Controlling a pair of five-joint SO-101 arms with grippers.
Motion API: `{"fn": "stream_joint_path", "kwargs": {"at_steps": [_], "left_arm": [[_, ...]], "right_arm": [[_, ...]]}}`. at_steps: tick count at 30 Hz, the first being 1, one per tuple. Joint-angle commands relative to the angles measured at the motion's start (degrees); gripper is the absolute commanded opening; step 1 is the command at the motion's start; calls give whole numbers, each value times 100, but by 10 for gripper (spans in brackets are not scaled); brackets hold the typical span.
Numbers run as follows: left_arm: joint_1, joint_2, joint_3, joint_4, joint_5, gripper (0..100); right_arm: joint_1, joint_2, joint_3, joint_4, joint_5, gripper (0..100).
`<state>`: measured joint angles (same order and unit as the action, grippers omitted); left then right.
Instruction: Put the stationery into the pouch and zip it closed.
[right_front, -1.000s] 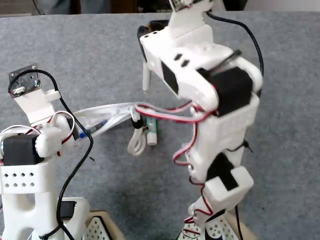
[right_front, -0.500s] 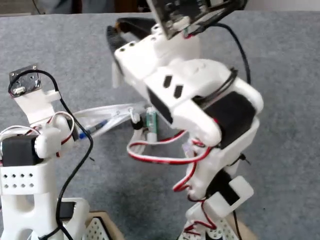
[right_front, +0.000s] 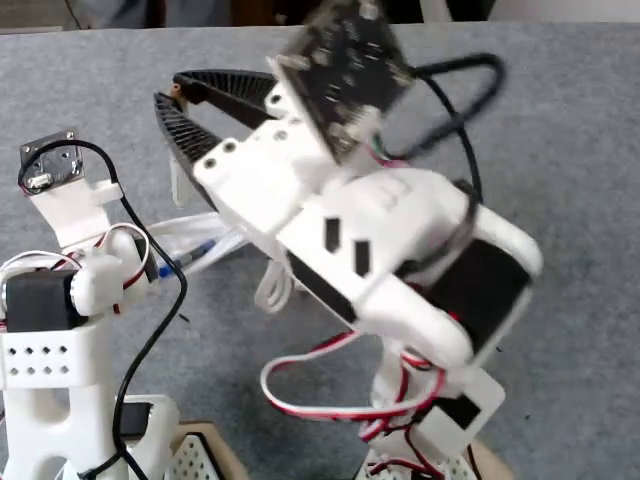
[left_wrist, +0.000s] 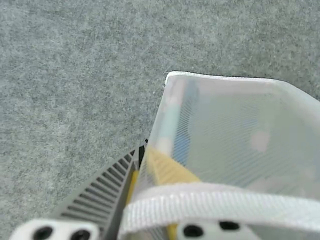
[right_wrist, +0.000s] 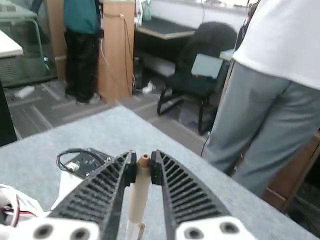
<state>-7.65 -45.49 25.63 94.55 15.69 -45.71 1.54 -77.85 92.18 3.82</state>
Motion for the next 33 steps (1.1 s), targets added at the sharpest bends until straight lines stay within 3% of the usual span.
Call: {"fn": "stream_joint_path", "kwargs": {"at_steps": [1,9,19,29,33], "left_arm": [[48,97,189,-88,-70,29],[48,97,189,-97,-70,29],[48,97,189,-88,-70,29],[48,114,180,-88,-70,29],[48,114,180,-97,-70,29]], "right_arm": [[-167,-295,-145,-26,9,12],[-589,-567,-119,369,18,12],[-598,-576,462,703,26,12],[-615,-576,1385,782,633,12],[-967,-576,1675,879,949,12]]}}
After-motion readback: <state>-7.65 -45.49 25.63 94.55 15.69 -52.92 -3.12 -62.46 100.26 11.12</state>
